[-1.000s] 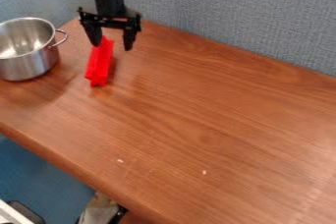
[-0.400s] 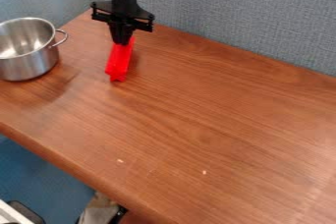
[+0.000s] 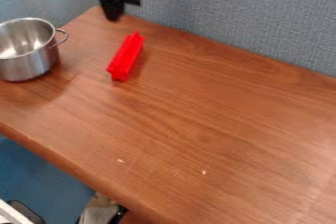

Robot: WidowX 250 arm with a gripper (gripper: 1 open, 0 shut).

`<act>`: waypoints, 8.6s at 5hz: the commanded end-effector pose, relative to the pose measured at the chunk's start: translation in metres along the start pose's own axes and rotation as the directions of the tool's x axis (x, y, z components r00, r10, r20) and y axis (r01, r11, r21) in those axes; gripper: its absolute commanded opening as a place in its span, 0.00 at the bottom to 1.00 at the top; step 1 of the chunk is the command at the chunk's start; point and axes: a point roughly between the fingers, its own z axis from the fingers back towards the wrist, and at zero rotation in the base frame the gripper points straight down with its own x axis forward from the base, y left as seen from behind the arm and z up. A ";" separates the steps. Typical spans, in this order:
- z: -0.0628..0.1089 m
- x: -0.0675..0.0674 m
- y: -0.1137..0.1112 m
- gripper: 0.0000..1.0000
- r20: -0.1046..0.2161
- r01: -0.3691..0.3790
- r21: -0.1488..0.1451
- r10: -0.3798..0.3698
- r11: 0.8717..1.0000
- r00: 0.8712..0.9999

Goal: Put the red object in the metal pot

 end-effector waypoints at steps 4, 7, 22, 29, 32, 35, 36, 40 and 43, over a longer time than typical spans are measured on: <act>0.034 -0.016 0.032 1.00 0.055 0.058 -0.058 -0.055 0.997 0.997; 0.015 -0.023 -0.031 1.00 -0.036 0.070 -0.052 -0.072 0.996 0.997; 0.010 -0.040 0.036 0.00 -0.154 -0.326 0.052 0.330 0.944 0.931; -0.002 -0.029 0.016 0.00 -0.300 -0.304 0.043 0.303 0.952 0.905; 0.018 -0.013 -0.031 0.00 -0.320 -0.029 0.022 0.035 0.999 0.947; -0.006 -0.005 -0.026 0.00 -0.186 0.168 -0.107 -0.186 0.980 0.965; 0.000 0.001 -0.027 0.00 -0.179 0.241 -0.105 -0.257 0.965 0.950; 0.013 0.001 -0.026 0.00 -0.135 0.293 -0.063 -0.299 0.954 0.945; 0.016 -0.039 0.055 0.00 -0.191 0.061 -0.027 -0.065 0.998 0.979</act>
